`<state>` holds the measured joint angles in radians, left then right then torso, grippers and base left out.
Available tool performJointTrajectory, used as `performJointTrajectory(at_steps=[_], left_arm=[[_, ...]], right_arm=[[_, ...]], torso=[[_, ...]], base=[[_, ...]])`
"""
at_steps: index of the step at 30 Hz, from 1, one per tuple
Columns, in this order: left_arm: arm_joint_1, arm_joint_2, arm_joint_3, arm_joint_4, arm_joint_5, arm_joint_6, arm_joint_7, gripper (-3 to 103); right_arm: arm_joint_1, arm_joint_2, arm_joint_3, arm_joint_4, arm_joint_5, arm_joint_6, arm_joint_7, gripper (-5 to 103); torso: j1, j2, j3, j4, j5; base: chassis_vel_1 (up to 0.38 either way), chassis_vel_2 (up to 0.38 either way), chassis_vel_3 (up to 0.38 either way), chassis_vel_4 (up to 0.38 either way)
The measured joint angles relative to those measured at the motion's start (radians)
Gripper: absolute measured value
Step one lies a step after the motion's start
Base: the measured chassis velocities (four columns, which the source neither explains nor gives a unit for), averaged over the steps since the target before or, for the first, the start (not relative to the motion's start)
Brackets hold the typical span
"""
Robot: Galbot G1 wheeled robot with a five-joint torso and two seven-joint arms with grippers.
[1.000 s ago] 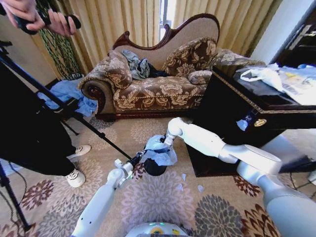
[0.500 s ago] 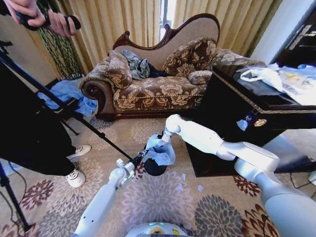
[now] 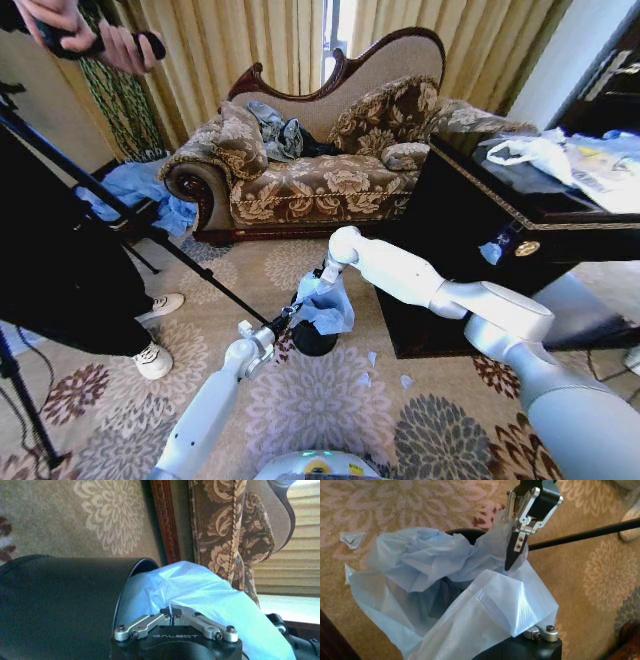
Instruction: Place a garbage bag over the trash bin.
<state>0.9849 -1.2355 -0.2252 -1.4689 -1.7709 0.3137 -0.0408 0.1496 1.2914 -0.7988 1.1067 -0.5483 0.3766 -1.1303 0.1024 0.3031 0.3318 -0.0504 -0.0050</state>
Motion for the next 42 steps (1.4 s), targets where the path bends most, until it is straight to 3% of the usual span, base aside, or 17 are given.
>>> performJointTrajectory(at_steps=[22, 31, 37, 39, 41, 42], left_arm=[[-0.002, -0.009, 0.005, 0.036, 0.010, -0.002, 0.009, 0], [0.006, -0.005, 0.005, 0.031, 0.011, -0.004, 0.009, 0], [0.009, 0.003, 0.002, 0.022, 0.011, -0.006, 0.006, 0], [0.009, 0.004, 0.001, 0.022, 0.011, -0.006, 0.005, 0], [0.009, 0.011, -0.001, 0.015, 0.011, -0.007, 0.001, 0], [0.009, 0.014, -0.002, 0.010, 0.009, -0.007, -0.001, 0]], right_arm=[[0.103, -0.013, -0.023, 0.070, 0.068, 0.007, -0.044, 0], [0.143, -0.068, -0.026, 0.146, 0.131, -0.018, -0.064, 0], [0.176, -0.139, -0.024, 0.248, 0.242, -0.065, -0.078, -3], [0.184, -0.152, -0.017, 0.266, 0.265, -0.072, -0.078, 2], [0.204, -0.199, 0.028, 0.305, 0.341, -0.100, -0.043, 24], [0.201, -0.220, 0.050, 0.317, 0.372, -0.124, -0.009, 28]], torso=[[0.000, 0.000, 0.000, 0.0000, 0.0000], [0.000, 0.000, 0.000, 0.0000, 0.0001], [0.000, 0.000, 0.000, -0.0001, 0.0002], [0.000, 0.000, 0.000, -0.0001, 0.0002], [0.000, 0.000, 0.000, 0.0000, 0.0001], [0.000, 0.000, 0.000, 0.0002, 0.0001]], base=[[0.000, 0.000, 0.000, 0.000], [0.000, 0.000, 0.000, 0.000], [0.000, 0.000, 0.000, 0.000], [0.000, 0.000, 0.000, 0.000], [0.000, 0.000, 0.000, 0.000], [0.000, 0.000, 0.000, 0.000]])
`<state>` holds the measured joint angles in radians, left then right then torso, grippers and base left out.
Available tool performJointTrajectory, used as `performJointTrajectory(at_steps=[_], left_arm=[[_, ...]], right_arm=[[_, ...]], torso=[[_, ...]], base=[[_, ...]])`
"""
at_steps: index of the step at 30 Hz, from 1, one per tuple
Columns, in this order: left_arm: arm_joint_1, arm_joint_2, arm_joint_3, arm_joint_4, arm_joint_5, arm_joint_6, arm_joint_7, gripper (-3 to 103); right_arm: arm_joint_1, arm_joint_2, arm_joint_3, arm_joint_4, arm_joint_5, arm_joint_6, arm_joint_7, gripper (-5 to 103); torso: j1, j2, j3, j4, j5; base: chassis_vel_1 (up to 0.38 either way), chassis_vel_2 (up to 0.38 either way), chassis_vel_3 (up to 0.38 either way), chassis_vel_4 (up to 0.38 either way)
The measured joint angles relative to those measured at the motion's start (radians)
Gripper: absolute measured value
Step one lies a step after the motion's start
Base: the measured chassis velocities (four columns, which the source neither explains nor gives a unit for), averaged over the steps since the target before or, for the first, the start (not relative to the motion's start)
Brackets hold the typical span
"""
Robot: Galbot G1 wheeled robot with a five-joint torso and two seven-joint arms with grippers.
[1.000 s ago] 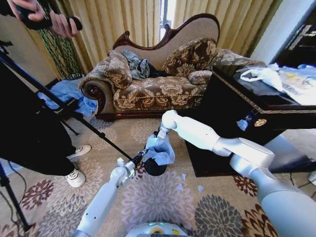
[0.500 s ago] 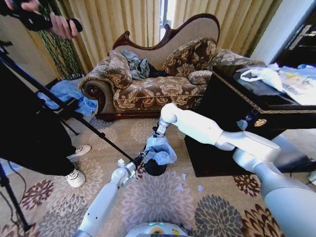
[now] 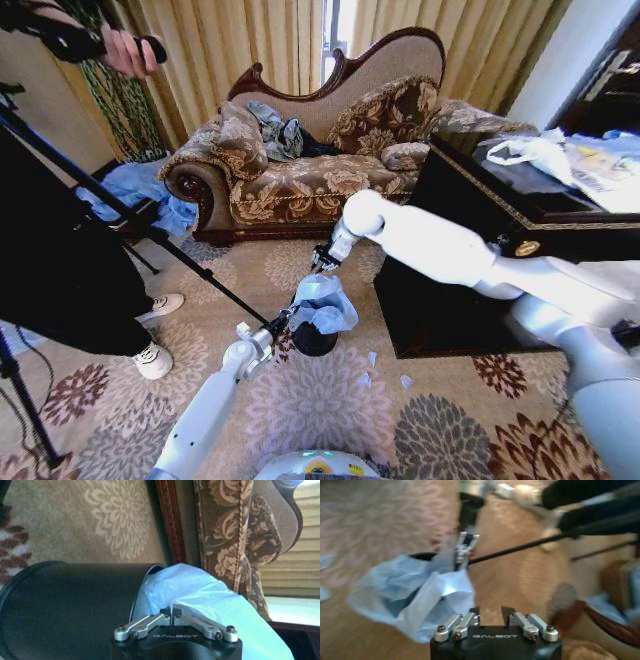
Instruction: Place a garbage bag over the trash bin.
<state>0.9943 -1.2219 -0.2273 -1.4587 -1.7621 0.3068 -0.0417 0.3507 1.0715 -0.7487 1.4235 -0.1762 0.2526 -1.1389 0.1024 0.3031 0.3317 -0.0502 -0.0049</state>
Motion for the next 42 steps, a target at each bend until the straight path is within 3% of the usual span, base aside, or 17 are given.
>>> performJointTrajectory(at_steps=[2, 4, 5, 6, 9, 10, 12, 16, 19, 20, 22, 23, 26, 30, 35, 39, 42], left_arm=[[0.000, 0.002, -0.001, -0.003, -0.001, 0.000, -0.001, 0], [-0.001, 0.006, -0.003, -0.005, -0.001, -0.001, -0.004, 0], [-0.001, 0.006, -0.003, -0.005, -0.001, -0.001, -0.005, 0], [-0.001, 0.006, -0.003, -0.005, -0.001, -0.001, -0.005, 0], [-0.002, 0.009, -0.004, -0.007, -0.002, -0.002, -0.009, 0], [-0.002, 0.009, -0.004, -0.007, -0.002, -0.002, -0.009, 0], [-0.001, 0.013, -0.002, -0.011, -0.002, -0.002, -0.012, 0], [-0.003, 0.015, 0.000, -0.012, -0.002, -0.002, -0.015, 0], [-0.005, 0.017, 0.001, -0.021, -0.005, -0.002, -0.019, 0], [-0.005, 0.017, 0.001, -0.021, -0.005, -0.002, -0.019, 0], [-0.007, 0.018, 0.002, -0.021, -0.007, -0.002, -0.022, 0], [-0.007, 0.018, 0.002, -0.021, -0.007, -0.002, -0.022, 0], [-0.002, 0.018, 0.007, -0.033, -0.009, -0.002, -0.030, 0], [0.005, 0.019, 0.009, -0.050, -0.009, -0.002, -0.035, 0], [0.009, 0.019, 0.008, -0.059, -0.010, -0.002, -0.042, 0], [0.015, 0.028, 0.008, -0.070, -0.015, -0.002, -0.046, 0], [0.015, 0.029, 0.008, -0.070, -0.016, -0.002, -0.047, 0]], right_arm=[[-0.008, -0.018, 0.012, 0.005, 0.032, -0.019, 0.032, 34], [-0.051, -0.073, 0.031, 0.022, 0.125, -0.079, 0.173, 46], [-0.073, -0.097, 0.040, 0.030, 0.166, -0.104, 0.233, 46], [-0.073, -0.097, 0.040, 0.030, 0.166, -0.104, 0.233, 46], [-0.221, -0.208, 0.108, 0.071, 0.321, -0.182, 0.478, 62], [-0.221, -0.208, 0.108, 0.071, 0.321, -0.182, 0.478, 62], [-0.360, -0.285, 0.182, 0.084, 0.419, -0.191, 0.613, 73], [-0.466, -0.362, 0.237, 0.111, 0.539, -0.190, 0.668, 84], [-0.610, -0.476, 0.321, 0.189, 0.719, -0.213, 0.723, 98], [-0.610, -0.476, 0.321, 0.189, 0.719, -0.213, 0.723, 98], [-0.759, -0.518, 0.403, 0.231, 0.808, -0.236, 0.773, 100], [-0.759, -0.518, 0.403, 0.231, 0.808, -0.236, 0.773, 100], [-0.982, -0.534, 0.538, 0.286, 0.897, -0.260, 0.832, 100], [-1.154, -0.515, 0.641, 0.319, 0.940, -0.276, 0.858, 100], [-1.267, -0.471, 0.683, 0.325, 0.978, -0.290, 0.904, 100], [-1.350, -0.417, 0.698, 0.359, 1.154, -0.345, 0.966, 100], [-1.377, -0.398, 0.704, 0.363, 1.211, -0.376, 0.969, 100]], torso=[[0.000, 0.000, 0.000, 0.0000, -0.0001], [0.000, 0.000, 0.000, 0.0001, 0.0001], [0.000, 0.000, 0.000, 0.0002, 0.0001], [0.000, 0.000, 0.000, 0.0002, 0.0001], [0.000, 0.000, 0.000, -0.0002, 0.0005], [0.000, 0.000, 0.000, -0.0002, 0.0005], [0.000, 0.000, 0.000, -0.0004, 0.0007], [0.000, 0.000, 0.000, -0.0003, 0.0011], [0.000, 0.000, 0.000, -0.0002, -0.0001], [0.000, 0.000, 0.000, -0.0002, -0.0001], [0.000, 0.000, 0.000, -0.0004, -0.0002], [0.000, 0.000, 0.000, -0.0004, -0.0002], [0.000, 0.000, 0.000, -0.0005, 0.0001], [0.000, 0.000, 0.000, -0.0001, 0.0000], [0.000, 0.000, 0.000, -0.0003, 0.0000], [0.000, 0.000, 0.000, 0.0000, -0.0002], [0.000, 0.000, 0.000, 0.0000, -0.0004]], base=[[0.000, 0.000, 0.000, 0.000], [0.000, 0.000, 0.000, 0.000], [0.000, 0.000, 0.000, 0.000], [0.000, 0.000, 0.000, 0.000], [0.000, 0.000, 0.000, 0.000], [0.000, 0.000, 0.000, 0.000], [0.000, 0.000, 0.000, 0.000], [0.000, 0.000, 0.000, 0.000], [0.000, 0.000, 0.000, 0.000], [0.000, 0.000, 0.000, 0.000], [0.000, 0.000, 0.000, 0.000], [0.000, 0.000, 0.000, 0.000], [0.000, 0.000, 0.000, 0.000], [0.000, 0.000, 0.000, 0.000], [0.000, 0.000, 0.000, 0.000], [0.000, 0.000, 0.000, 0.000], [0.000, 0.000, 0.000, 0.000]])
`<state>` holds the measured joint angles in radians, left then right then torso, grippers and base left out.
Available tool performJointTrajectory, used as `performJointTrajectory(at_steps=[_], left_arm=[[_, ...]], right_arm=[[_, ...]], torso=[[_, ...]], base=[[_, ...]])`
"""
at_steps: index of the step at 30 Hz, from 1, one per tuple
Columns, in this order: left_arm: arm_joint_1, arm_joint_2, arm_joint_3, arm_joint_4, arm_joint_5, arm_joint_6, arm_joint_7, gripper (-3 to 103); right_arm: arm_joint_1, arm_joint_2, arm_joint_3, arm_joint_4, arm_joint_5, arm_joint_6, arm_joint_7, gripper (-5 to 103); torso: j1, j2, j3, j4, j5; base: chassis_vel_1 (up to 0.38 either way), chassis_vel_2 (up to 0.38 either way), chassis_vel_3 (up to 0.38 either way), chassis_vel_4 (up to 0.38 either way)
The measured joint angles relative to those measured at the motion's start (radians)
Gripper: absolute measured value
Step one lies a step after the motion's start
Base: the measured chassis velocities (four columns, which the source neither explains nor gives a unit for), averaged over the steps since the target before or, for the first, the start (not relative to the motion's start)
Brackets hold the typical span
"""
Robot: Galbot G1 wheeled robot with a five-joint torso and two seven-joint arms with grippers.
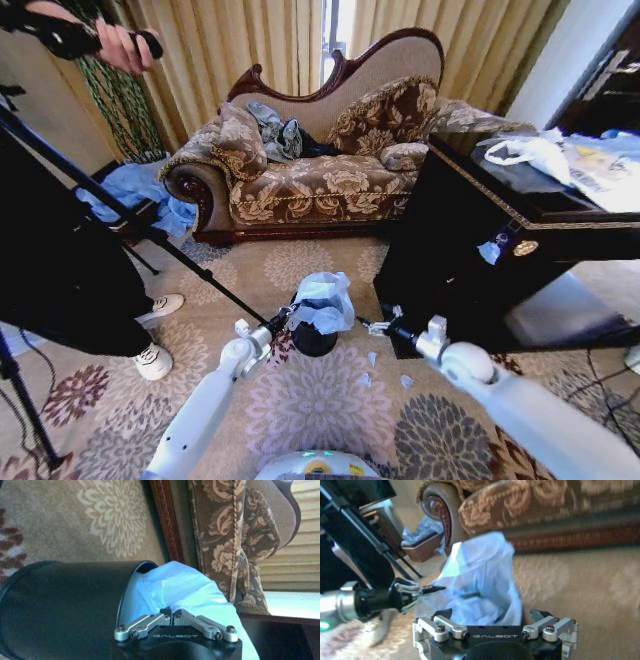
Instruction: Place a garbage bag over the trash bin.
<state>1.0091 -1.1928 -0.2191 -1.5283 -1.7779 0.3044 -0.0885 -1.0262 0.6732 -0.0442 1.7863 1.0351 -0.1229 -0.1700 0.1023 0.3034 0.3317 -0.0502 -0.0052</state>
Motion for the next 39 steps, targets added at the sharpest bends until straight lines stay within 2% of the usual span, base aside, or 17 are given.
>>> performJointTrajectory(at_steps=[3, 9, 16, 25, 31, 35, 38, 39], left_arm=[[-0.002, 0.000, 0.000, 0.001, -0.001, 0.000, 0.000, 0], [-0.002, 0.008, 0.006, 0.001, -0.001, 0.001, 0.000, 0], [0.004, 0.020, 0.005, -0.004, -0.003, 0.002, 0.002, 0], [-0.001, 0.023, 0.004, -0.005, -0.006, 0.002, 0.003, 0], [-0.007, 0.033, 0.004, 0.001, -0.015, 0.003, 0.005, 0], [-0.009, 0.041, 0.002, -0.003, -0.022, 0.004, 0.005, 0], [-0.013, 0.043, 0.001, -0.006, -0.025, 0.005, 0.005, 0], [-0.013, 0.043, 0.001, -0.006, -0.025, 0.005, 0.005, 0]], right_arm=[[-0.013, 0.019, -0.009, -0.008, 0.049, -0.025, 0.000, 100], [0.051, 0.104, -0.113, -0.107, 0.122, -0.059, 0.010, 100], [0.209, 0.211, -0.195, -0.236, 0.137, -0.059, 0.007, 100], [0.317, 0.267, -0.246, -0.306, 0.132, -0.054, -0.001, 100], [0.342, 0.270, -0.291, -0.324, 0.132, -0.084, 0.001, 100], [0.361, 0.237, -0.330, -0.312, 0.139, -0.135, 0.011, 101], [0.368, 0.208, -0.355, -0.283, 0.151, -0.144, 0.016, 90], [0.368, 0.208, -0.355, -0.283, 0.151, -0.144, 0.016, 90]], torso=[[0.000, 0.000, 0.000, -0.0003, 0.0000], [0.000, 0.000, 0.000, -0.0002, 0.0003], [0.000, 0.000, 0.000, 0.0000, 0.0003], [0.000, 0.000, 0.000, -0.0003, 0.0004], [0.000, 0.000, 0.000, -0.0003, 0.0003], [0.000, 0.000, 0.000, -0.0003, 0.0001], [0.000, 0.000, 0.000, -0.0003, 0.0003], [0.000, 0.000, 0.000, -0.0003, 0.0003]], base=[[0.000, 0.000, 0.000, 0.000], [0.000, 0.000, 0.000, 0.000], [0.000, 0.000, 0.000, 0.000], [0.000, 0.000, 0.000, 0.000], [0.000, 0.000, 0.000, 0.000], [0.000, 0.000, 0.000, 0.000], [0.000, 0.000, 0.000, 0.000], [0.000, 0.000, 0.000, 0.000]])
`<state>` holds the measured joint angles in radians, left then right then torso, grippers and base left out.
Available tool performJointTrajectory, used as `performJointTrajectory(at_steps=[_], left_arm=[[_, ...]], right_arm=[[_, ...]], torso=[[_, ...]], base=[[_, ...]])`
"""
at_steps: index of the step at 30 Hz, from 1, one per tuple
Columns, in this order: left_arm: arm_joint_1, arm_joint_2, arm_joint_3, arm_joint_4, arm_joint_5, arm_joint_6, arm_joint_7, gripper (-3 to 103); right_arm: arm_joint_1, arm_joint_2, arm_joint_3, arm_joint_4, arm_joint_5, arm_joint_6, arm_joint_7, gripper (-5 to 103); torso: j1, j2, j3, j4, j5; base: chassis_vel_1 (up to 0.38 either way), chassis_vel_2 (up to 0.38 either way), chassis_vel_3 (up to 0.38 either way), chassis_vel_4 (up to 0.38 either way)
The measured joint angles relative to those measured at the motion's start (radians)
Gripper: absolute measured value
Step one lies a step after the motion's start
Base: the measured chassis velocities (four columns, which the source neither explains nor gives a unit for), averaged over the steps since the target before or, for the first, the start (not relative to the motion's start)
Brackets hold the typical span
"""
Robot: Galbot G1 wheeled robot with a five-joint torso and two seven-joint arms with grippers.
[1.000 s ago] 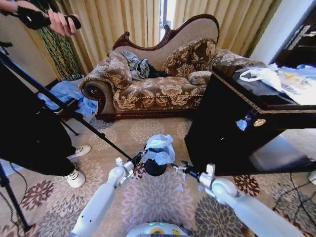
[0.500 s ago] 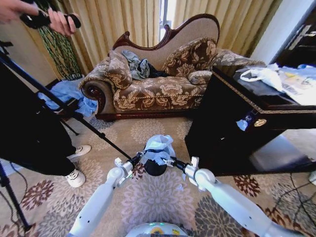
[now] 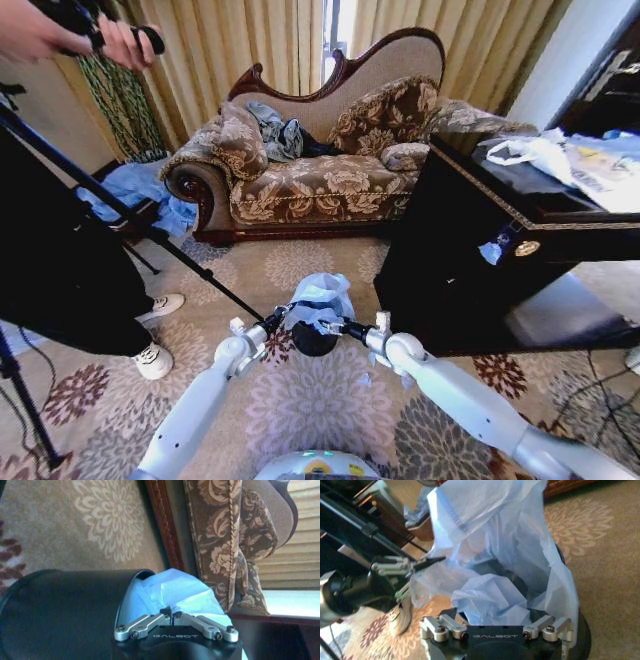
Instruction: Place a garbage bag over the trash bin.
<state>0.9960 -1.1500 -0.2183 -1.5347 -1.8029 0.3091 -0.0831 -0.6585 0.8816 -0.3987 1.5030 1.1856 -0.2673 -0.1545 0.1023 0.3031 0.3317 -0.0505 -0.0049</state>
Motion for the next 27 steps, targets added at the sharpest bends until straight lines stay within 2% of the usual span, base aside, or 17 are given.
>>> performJointTrajectory(at_steps=[1, 2, 4, 5, 8, 9, 10, 13, 17, 18, 20, 21, 22, 23, 25, 27], left_arm=[[-0.001, 0.000, 0.000, 0.000, 0.000, 0.000, 0.000, 0], [-0.001, 0.000, 0.000, 0.000, -0.001, 0.000, 0.000, 0], [0.000, 0.000, 0.000, -0.003, -0.001, 0.000, 0.000, 0], [0.000, 0.000, 0.000, -0.003, -0.001, 0.000, 0.000, 0], [0.005, 0.007, 0.001, -0.013, -0.002, 0.000, -0.001, 0], [0.005, 0.007, 0.001, -0.013, -0.002, 0.000, -0.001, 0], [0.006, 0.009, 0.001, -0.015, -0.004, 0.000, -0.001, 0], [0.008, 0.012, 0.001, -0.020, -0.006, 0.000, -0.003, 0], [0.015, 0.019, -0.001, -0.033, -0.009, 0.000, -0.008, 0], [0.015, 0.019, -0.001, -0.033, -0.009, 0.000, -0.008, 0], [0.016, 0.021, -0.002, -0.038, -0.011, 0.000, -0.011, 0], [0.016, 0.023, -0.004, -0.040, -0.012, 0.000, -0.014, 0], [0.017, 0.025, -0.005, -0.044, -0.013, 0.000, -0.017, 0], [0.017, 0.025, -0.005, -0.044, -0.013, 0.000, -0.017, 0], [0.021, 0.036, -0.011, -0.054, -0.022, 0.000, -0.023, 0], [0.025, 0.043, -0.014, -0.059, -0.026, 0.000, -0.026, 0]], right_arm=[[0.000, -0.007, -0.003, 0.011, 0.005, 0.000, 0.002, 84], [-0.001, -0.010, -0.004, 0.019, 0.008, 0.002, 0.003, 84], [-0.011, -0.015, -0.003, 0.041, 0.015, 0.015, 0.005, 73], [-0.011, -0.015, -0.003, 0.041, 0.015, 0.015, 0.005, 73], [-0.023, -0.017, -0.003, 0.075, 0.018, 0.028, 0.007, 57], [-0.023, -0.017, -0.003, 0.075, 0.018, 0.028, 0.007, 57], [-0.026, -0.015, -0.005, 0.081, 0.018, 0.030, 0.007, 51], [-0.031, 0.000, -0.009, 0.086, 0.017, 0.033, 0.009, 46], [-0.042, 0.027, -0.008, 0.076, 0.004, 0.041, 0.017, 25], [-0.042, 0.027, -0.008, 0.076, 0.004, 0.041, 0.017, 25], [-0.054, 0.033, -0.002, 0.072, -0.007, 0.052, 0.020, 14], [-0.062, 0.035, 0.001, 0.072, -0.013, 0.062, 0.020, 14], [-0.073, 0.037, 0.007, 0.075, -0.018, 0.070, 0.020, 8], [-0.073, 0.037, 0.007, 0.075, -0.018, 0.070, 0.020, 8], [-0.108, 0.039, 0.022, 0.097, -0.034, 0.091, 0.020, 2], [-0.125, 0.040, 0.027, 0.108, -0.041, 0.099, 0.020, 1]], torso=[[0.000, 0.000, 0.000, 0.0000, 0.0000], [0.000, 0.000, 0.000, 0.0000, 0.0000], [0.000, 0.000, 0.000, 0.0000, 0.0000], [0.000, 0.000, 0.000, 0.0000, 0.0000], [0.000, 0.000, 0.000, 0.0000, 0.0000], [0.000, 0.000, 0.000, 0.0000, 0.0000], [0.000, 0.000, 0.000, 0.0001, -0.0001], [0.000, 0.000, 0.000, 0.0000, 0.0000], [0.000, 0.000, 0.000, 0.0002, 0.0000], [0.000, 0.000, 0.000, 0.0002, 0.0000], [0.000, 0.000, 0.000, 0.0001, -0.0001], [0.000, 0.000, 0.000, 0.0001, -0.0001], [0.000, 0.000, 0.000, 0.0001, 0.0000], [0.000, 0.000, 0.000, 0.0001, 0.0000], [0.000, 0.000, 0.000, 0.0000, -0.0001], [0.000, 0.000, 0.000, 0.0000, -0.0001]], base=[[0.000, 0.000, 0.000, 0.000], [0.000, 0.000, 0.000, 0.000], [0.000, 0.000, 0.000, 0.000], [0.000, 0.000, 0.000, 0.000], [0.000, 0.000, 0.000, 0.000], [0.000, 0.000, 0.000, 0.000], [0.000, 0.000, 0.000, 0.000], [0.000, 0.000, 0.000, 0.000], [0.000, 0.000, 0.000, 0.000], [0.000, 0.000, 0.000, 0.000], [0.000, 0.000, 0.000, 0.000], [0.000, 0.000, 0.000, 0.000], [0.000, 0.000, 0.000, 0.000], [0.000, 0.000, 0.000, 0.000], [0.000, 0.000, 0.000, 0.000], [0.000, 0.000, 0.000, 0.000]])
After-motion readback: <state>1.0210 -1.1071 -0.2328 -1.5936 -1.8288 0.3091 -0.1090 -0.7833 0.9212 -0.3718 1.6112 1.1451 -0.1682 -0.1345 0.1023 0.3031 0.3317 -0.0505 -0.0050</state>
